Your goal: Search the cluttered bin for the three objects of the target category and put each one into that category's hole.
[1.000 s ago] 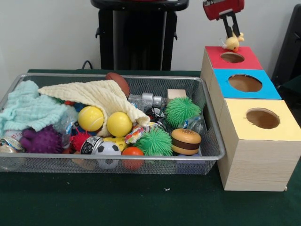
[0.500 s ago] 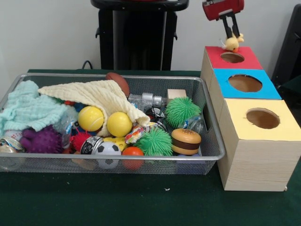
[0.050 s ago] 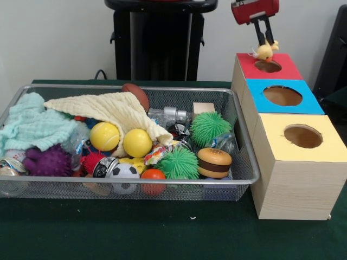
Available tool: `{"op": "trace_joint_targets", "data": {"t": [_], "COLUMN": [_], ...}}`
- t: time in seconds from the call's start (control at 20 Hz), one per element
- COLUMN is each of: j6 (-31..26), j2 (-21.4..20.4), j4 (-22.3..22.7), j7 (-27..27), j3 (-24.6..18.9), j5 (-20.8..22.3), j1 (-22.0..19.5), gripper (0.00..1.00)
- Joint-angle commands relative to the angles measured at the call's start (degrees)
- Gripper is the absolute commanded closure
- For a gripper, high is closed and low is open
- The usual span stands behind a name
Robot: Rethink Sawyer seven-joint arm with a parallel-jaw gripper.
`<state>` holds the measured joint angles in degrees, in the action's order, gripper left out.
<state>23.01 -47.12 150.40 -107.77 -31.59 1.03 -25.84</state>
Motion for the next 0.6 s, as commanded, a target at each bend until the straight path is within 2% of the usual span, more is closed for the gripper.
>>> {"op": "trace_joint_targets", "data": {"t": [0.05,0.4,0.6], "j6": [4.26,4.2,3.9], "j2": [0.15,-0.05,0.37], "j4": [-9.87,-10.13,-9.92], "j7": [-10.74,-11.07,-12.75], "j3": [1.24,0.93,-0.96], "j5": [0.71,0.78,0.67], "j1": [-0.39,-0.62,-1.71], "gripper": [1.0,1.0,1.0]}}
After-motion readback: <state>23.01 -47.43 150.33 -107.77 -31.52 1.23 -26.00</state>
